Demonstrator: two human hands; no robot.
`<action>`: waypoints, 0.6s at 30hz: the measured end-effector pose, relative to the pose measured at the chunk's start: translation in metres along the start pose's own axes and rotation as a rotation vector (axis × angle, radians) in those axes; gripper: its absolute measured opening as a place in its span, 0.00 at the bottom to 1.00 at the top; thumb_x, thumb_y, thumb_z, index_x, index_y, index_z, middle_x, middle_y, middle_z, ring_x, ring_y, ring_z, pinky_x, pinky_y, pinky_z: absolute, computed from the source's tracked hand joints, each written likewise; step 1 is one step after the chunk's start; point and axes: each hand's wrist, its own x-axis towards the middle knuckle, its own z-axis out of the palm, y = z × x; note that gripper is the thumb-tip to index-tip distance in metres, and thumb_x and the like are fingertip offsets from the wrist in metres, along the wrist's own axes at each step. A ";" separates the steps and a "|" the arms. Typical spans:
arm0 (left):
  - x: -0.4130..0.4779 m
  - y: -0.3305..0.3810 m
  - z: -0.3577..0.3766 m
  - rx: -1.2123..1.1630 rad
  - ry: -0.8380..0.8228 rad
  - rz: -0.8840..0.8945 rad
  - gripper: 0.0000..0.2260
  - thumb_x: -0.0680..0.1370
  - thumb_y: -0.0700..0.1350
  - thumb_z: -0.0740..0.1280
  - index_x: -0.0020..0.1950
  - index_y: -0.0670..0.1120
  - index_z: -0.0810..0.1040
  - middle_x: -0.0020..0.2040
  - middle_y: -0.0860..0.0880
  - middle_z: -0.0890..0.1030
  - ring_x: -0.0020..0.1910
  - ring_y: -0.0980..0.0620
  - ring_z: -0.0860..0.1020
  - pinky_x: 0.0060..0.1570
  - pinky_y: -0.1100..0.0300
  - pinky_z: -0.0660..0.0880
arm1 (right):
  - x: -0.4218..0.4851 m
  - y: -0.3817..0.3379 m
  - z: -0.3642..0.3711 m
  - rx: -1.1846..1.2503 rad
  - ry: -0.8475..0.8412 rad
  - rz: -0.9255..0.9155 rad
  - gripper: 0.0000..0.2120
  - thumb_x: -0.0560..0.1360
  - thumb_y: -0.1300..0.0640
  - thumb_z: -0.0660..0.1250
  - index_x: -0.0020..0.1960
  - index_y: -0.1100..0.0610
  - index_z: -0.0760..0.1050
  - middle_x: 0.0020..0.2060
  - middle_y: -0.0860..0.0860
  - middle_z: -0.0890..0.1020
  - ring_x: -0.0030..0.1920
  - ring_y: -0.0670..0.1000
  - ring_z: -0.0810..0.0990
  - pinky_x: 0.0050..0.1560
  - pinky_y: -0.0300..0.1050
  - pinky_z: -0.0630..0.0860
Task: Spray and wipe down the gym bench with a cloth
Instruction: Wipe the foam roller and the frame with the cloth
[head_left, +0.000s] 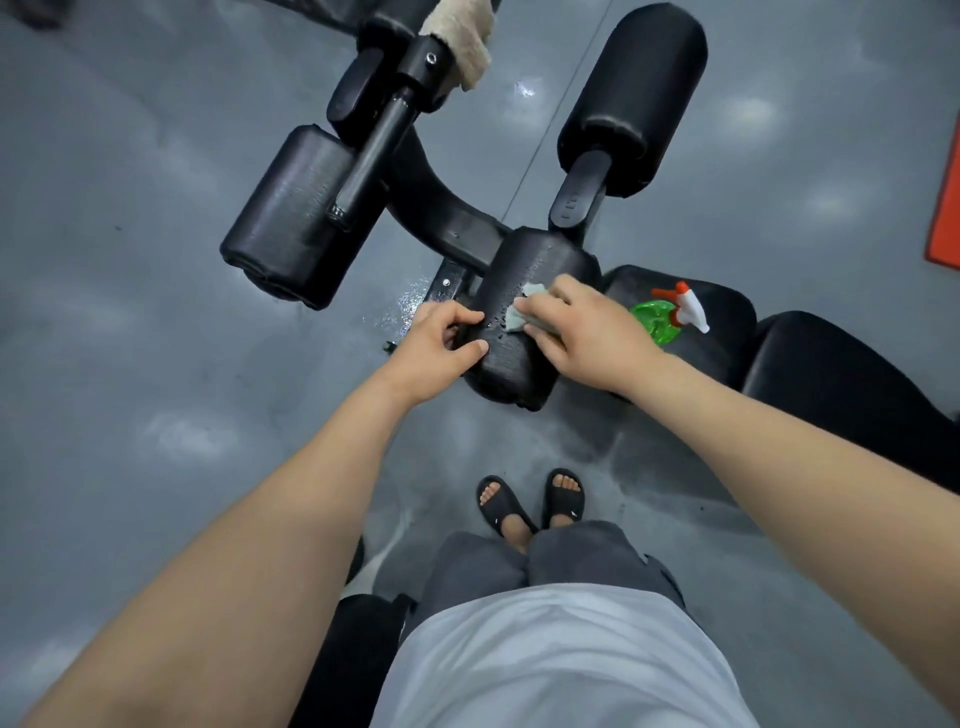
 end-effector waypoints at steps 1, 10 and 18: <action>-0.001 0.002 0.000 -0.020 -0.017 -0.024 0.16 0.76 0.46 0.73 0.59 0.60 0.75 0.64 0.50 0.67 0.64 0.52 0.76 0.71 0.50 0.71 | 0.003 0.006 -0.003 -0.001 0.008 0.007 0.14 0.80 0.50 0.65 0.64 0.53 0.77 0.47 0.56 0.74 0.45 0.60 0.77 0.37 0.50 0.75; 0.002 0.009 0.001 -0.041 -0.087 -0.190 0.34 0.74 0.51 0.73 0.78 0.52 0.66 0.75 0.50 0.70 0.75 0.49 0.69 0.75 0.47 0.67 | 0.035 0.036 -0.007 0.062 0.181 0.252 0.14 0.82 0.51 0.62 0.64 0.56 0.75 0.51 0.59 0.75 0.49 0.64 0.77 0.44 0.54 0.76; 0.002 0.005 0.004 -0.082 -0.054 -0.189 0.40 0.64 0.61 0.74 0.75 0.55 0.69 0.74 0.52 0.72 0.72 0.49 0.72 0.72 0.46 0.70 | 0.012 0.030 -0.002 0.084 0.091 0.050 0.14 0.80 0.51 0.65 0.64 0.54 0.77 0.47 0.56 0.75 0.45 0.62 0.78 0.41 0.50 0.75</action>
